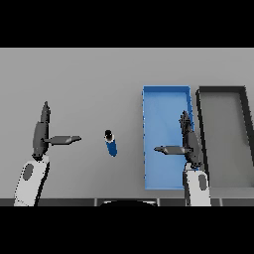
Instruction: Pick up the blue pipe and place it into the blue bin.
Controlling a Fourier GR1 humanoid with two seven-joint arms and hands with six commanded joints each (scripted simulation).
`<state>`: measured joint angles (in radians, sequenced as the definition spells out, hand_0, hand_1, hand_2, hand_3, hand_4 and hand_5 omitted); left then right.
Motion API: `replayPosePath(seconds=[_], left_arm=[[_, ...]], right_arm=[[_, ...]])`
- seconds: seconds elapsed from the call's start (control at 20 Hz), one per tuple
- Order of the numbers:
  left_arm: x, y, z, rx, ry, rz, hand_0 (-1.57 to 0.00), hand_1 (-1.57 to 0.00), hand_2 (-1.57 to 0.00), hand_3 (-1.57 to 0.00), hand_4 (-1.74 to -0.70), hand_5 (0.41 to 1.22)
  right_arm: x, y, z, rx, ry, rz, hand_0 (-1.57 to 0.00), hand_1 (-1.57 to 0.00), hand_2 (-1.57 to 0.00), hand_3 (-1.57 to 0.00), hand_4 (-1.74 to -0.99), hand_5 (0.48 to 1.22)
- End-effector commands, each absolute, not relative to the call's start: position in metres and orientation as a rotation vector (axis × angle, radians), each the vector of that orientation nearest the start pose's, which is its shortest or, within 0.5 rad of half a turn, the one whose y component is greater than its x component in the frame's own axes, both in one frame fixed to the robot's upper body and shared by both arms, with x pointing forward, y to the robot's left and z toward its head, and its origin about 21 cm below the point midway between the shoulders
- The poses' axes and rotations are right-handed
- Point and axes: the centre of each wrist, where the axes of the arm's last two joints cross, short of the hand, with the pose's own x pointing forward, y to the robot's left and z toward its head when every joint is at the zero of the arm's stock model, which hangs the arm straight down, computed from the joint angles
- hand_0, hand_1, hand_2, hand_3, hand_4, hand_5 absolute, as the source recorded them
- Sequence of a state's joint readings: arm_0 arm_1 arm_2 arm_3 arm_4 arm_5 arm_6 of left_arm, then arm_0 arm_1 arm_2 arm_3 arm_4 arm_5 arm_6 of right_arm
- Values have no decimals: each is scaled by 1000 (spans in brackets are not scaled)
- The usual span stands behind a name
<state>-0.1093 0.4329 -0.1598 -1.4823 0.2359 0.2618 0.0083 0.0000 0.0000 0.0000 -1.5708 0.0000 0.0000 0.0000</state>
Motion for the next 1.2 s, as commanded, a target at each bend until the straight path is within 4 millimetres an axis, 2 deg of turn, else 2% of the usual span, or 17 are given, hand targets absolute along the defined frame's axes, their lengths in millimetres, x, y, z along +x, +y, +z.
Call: replayPosePath(seconds=[0.0, 0.25, 0.3, 0.4, 0.55, 0.7, 0.75, 0.9, 1.15], left_arm=[[273, 292, 27, 250, -1554, -86, 1, 1, 1, 1, -1006, 586], [273, 293, 25, 245, -1558, -83, 1, 1, 1, 1, -1006, 586], [263, 307, 24, 208, -1574, -249, 1, 1, 1, 1, -1006, 586], [257, 322, 25, 160, -1578, -393, 1, 1, 1, 1, -1011, 588], [251, 325, 25, 134, -1568, -468, 1, 1, 1, 1, -1007, 587], [248, 328, 23, 66, -1571, -486, 1, 1, 1, 1, -1015, 592], [252, 327, 26, 39, -1569, -496, 1, 1, 1, 1, -1023, 594], [247, 321, 32, -42, -1544, -612, 1, 1, 1, 1, -1024, 573], [238, 290, 37, -160, -1447, -744, 1, 1, 1, 1, -1063, 498]], right_arm=[[249, -228, -3, 0, -1571, -1, 1, 1, 1, 1, -1222, 603], [250, -225, -3, 2, -1565, -3, 1, 1, 1, 1, -1222, 603], [243, -234, 0, -46, -1627, 122, 1, 1, 1, 1, -1222, 603], [232, -239, 7, -64, -1667, 230, 1, 1, 1, 1, -1230, 601], [223, -237, 10, -65, -1658, 284, 1, 1, 1, 1, -1231, 599], [226, -238, 12, -83, -1634, 296, 1, 1, 1, 1, -1225, 592], [226, -238, 10, -92, -1622, 303, 1, 1, 1, 1, -1218, 589], [232, -238, 16, -86, -1660, 307, 1, 1, 1, 1, -1220, 589], [228, -239, 12, -70, -1671, 319, 1, 1, 1, 1, -1233, 604]])
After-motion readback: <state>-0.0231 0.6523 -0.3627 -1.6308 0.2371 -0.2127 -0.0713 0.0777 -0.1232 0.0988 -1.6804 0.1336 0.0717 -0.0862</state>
